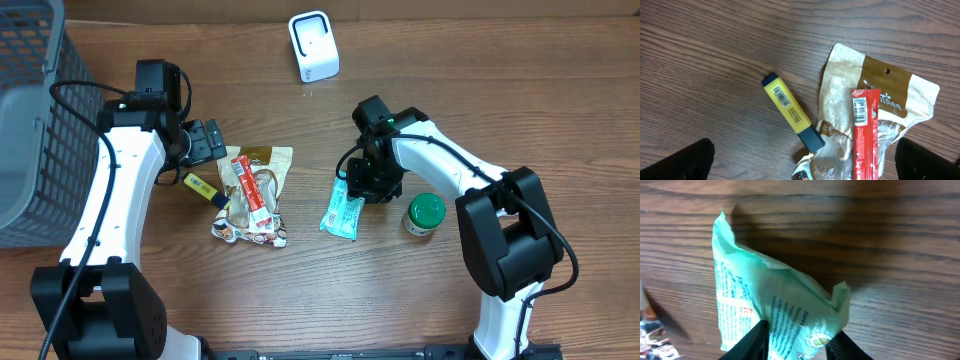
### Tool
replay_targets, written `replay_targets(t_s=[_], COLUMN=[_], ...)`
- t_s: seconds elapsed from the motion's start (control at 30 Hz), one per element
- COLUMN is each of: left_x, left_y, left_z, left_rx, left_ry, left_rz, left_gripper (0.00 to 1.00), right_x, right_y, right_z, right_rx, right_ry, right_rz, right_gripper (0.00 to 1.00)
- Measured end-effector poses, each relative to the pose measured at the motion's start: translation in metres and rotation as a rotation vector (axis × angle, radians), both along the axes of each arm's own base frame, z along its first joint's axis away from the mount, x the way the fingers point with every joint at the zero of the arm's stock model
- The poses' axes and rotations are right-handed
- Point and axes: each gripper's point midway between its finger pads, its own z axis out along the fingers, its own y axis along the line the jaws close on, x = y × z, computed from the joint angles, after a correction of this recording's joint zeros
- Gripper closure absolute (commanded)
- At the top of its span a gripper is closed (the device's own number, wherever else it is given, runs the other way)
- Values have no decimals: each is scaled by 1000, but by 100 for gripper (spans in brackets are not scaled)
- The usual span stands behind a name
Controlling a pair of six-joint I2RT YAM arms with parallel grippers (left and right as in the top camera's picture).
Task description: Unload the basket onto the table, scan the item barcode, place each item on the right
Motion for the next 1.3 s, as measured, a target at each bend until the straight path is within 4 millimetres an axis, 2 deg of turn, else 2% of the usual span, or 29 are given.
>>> replay_targets(t_s=[0.3,0.4,0.73,1.07,1.17,1.3], left_x=[0,0,0,0,0,0], left_y=[0,0,0,0,0,0], left_z=[0,0,0,0,0,0], left_rx=[0,0,0,0,0,0], left_ry=[0,0,0,0,0,0], left_rz=[0,0,0,0,0,0], left_gripper=[0,0,0,0,0,0], right_x=[-3,-4,-5,-4,-3,-1], right_y=[6,9,-1,-5,-4,0], right_z=[3,6,12,-4,-7,-5], right_rx=[46,89,115,96,109,141], right_ry=[20,42,82,54,37,9], right_rz=[1,-9,-55,-73,-72,-70], right_gripper=[48,48,48,60,78,86])
